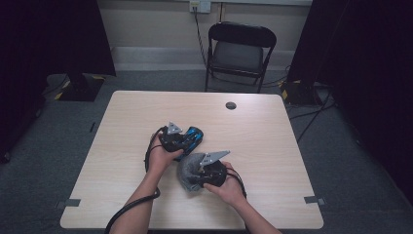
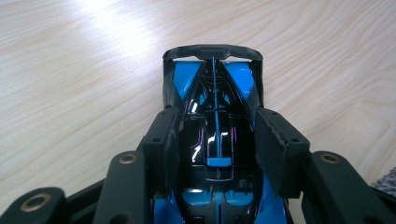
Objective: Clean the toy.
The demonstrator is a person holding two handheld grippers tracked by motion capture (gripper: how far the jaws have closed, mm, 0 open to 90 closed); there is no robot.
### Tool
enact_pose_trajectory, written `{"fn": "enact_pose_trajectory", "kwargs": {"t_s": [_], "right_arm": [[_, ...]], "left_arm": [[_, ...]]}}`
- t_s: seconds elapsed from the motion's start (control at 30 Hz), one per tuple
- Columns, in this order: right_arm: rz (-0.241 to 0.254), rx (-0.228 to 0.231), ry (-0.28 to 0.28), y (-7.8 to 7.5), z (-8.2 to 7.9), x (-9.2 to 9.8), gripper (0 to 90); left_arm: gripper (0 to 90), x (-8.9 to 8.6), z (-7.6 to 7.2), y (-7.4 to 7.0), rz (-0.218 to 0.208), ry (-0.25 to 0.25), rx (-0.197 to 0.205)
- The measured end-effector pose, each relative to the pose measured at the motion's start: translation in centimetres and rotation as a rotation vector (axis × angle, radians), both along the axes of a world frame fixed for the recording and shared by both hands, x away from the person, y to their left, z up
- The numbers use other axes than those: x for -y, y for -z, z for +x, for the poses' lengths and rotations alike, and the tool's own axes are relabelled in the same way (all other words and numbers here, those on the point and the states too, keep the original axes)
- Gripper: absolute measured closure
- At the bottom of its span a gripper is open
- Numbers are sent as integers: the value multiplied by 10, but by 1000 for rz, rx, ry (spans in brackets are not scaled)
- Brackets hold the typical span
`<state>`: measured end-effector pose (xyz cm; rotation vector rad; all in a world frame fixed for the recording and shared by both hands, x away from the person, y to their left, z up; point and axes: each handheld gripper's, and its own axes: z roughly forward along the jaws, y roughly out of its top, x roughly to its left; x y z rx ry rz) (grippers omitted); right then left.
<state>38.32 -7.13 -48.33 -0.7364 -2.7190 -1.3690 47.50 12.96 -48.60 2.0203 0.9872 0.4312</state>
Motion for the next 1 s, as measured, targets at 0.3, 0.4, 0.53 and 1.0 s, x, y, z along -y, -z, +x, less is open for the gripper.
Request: {"fn": "enact_pose_trajectory", "kwargs": {"t_s": [0.3,0.4,0.53,1.0], "right_arm": [[39,-13,-12,-10,3,10,771],[47,-11,6,-15,8,18,771],[55,-7,42,-21,15,30,771],[95,60,288,-41,49,87,772]], "left_arm": [[513,0,-1,0,5,-2,-2],[513,0,-1,0,5,-2,-2],[513,0,-1,0,4,-3,-2],[513,0,-1,0,3,-2,-2]]}}
